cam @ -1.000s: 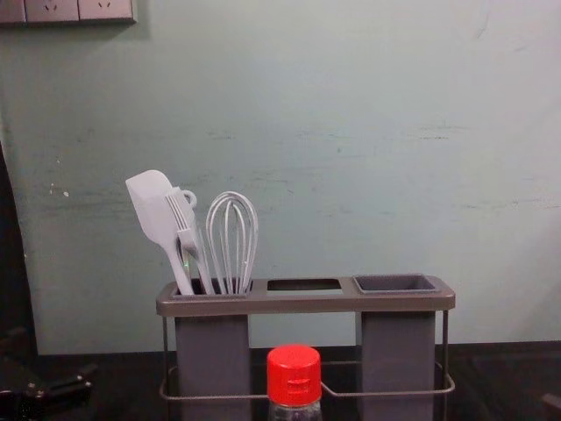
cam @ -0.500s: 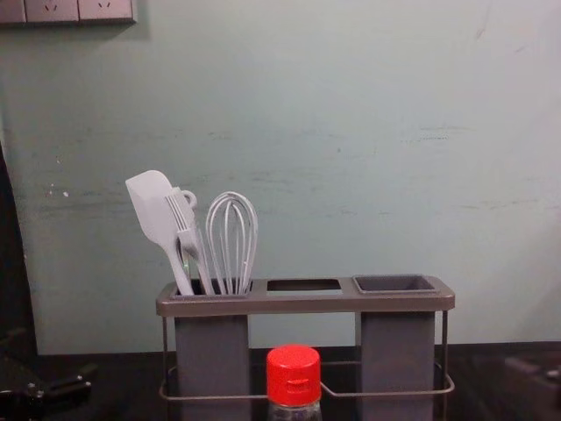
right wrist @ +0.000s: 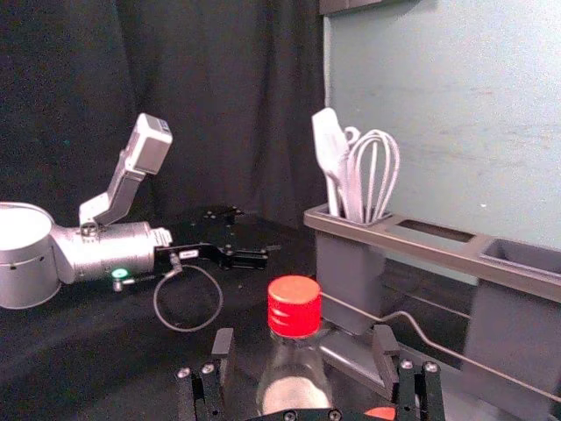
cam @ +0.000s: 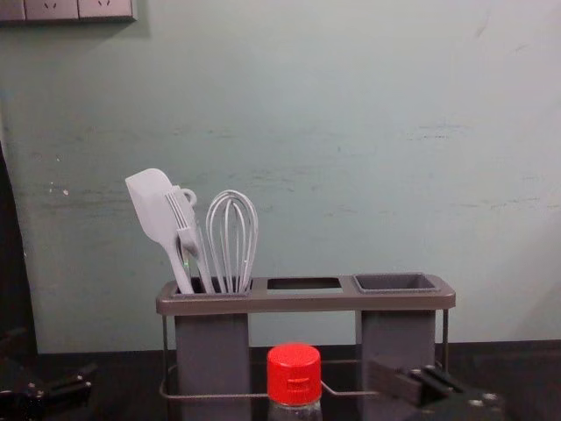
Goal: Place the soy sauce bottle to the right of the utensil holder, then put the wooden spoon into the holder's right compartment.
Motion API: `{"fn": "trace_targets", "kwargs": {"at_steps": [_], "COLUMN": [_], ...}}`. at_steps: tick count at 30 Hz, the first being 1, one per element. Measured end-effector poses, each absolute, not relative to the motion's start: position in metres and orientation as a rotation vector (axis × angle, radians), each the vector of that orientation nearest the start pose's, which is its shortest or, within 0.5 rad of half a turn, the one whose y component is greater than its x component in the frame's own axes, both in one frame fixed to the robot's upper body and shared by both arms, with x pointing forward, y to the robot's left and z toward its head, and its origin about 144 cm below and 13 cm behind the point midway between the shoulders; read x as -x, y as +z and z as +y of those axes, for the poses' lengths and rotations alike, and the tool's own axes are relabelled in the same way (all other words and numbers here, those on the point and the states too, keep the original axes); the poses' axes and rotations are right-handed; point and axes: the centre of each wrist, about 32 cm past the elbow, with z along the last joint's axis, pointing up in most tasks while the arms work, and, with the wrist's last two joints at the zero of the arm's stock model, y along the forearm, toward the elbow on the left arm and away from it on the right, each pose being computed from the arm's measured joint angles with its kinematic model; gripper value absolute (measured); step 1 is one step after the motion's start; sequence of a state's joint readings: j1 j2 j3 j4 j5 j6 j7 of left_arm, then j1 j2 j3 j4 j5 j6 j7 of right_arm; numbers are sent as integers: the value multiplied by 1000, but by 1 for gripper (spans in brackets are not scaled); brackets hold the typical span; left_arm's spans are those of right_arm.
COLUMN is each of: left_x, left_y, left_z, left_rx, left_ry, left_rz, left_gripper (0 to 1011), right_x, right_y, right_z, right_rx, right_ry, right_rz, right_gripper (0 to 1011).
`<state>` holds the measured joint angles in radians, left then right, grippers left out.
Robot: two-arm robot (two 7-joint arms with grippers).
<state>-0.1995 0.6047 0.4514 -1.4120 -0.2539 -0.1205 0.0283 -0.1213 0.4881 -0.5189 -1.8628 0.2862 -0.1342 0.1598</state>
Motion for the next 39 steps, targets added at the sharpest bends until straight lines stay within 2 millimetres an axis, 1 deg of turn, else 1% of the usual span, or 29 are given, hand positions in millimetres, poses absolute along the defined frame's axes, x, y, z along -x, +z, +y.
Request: {"fn": "trace_targets", "kwargs": {"at_steps": [10,15,17,18,19,21,22,25,26,27,28,29,31,32,33,34,36,37,38,39], "left_x": [-489,-489,-489,-489,-489,-489,-489,-489,-489,-489,-489,-489,-489,-489,-489,-489,-489,-489,-489,-489], "left_y": [1140,1140,1140,1140,1140,1140,1140,1140,1140,1140,1140,1140,1140,1140,1140,1140,1140,1140,1140,1140], "left_z": [310,310,310,310,310,310,310,310,310,310,310,310,310,310,310,310,310,310,310,310], "left_rx": [-304,-304,-304,-304,-305,-304,-304,-304,-304,-304,-304,-304,-304,-304,-304,-304,-304,-304,-304,-304], "left_ry": [1248,1248,1248,1248,1248,1248,1248,1248,1248,1248,1248,1248,1248,1248,1248,1248,1248,1248,1248,1248], "left_rz": [-285,-285,-285,-285,-285,-285,-285,-285,-285,-285,-285,-285,-285,-285,-285,-285,-285,-285,-285,-285], "left_gripper": [1000,1000,1000,1000,1000,1000,1000,1000,1000,1000,1000,1000,1000,1000,1000,1000,1000,1000,1000,1000], "right_x": [-399,-405,-406,-407,-407,-406,-406,-405,-405,-405,-404,-404,-403,-403,-403,-403,-402,-402,-402,-402], "right_y": [1155,1156,1156,1156,1156,1156,1156,1156,1156,1156,1156,1157,1157,1157,1157,1157,1158,1158,1158,1158], "right_z": [-170,-165,-164,-163,-163,-163,-163,-163,-163,-163,-163,-163,-163,-163,-163,-163,-163,-163,-163,-163], "right_rx": [-26,-29,-32,-33,-34,-35,-34,-33,-33,-33,-33,-33,-34,-36,-36,-37,-38,-38,-39,-39], "right_ry": [-791,-787,-786,-785,-785,-785,-785,-783,-782,-781,-782,-782,-781,-781,-781,-780,-780,-780,-778,-778], "right_rz": [-80,-87,-88,-89,-89,-88,-87,-86,-87,-88,-88,-87,-86,-86,-86,-86,-85,-85,-84,-84], "right_gripper": [1003,1003,985,947,947,907,862,787,787,734,713,654,622,553,512,512,431,419,385,381]}}
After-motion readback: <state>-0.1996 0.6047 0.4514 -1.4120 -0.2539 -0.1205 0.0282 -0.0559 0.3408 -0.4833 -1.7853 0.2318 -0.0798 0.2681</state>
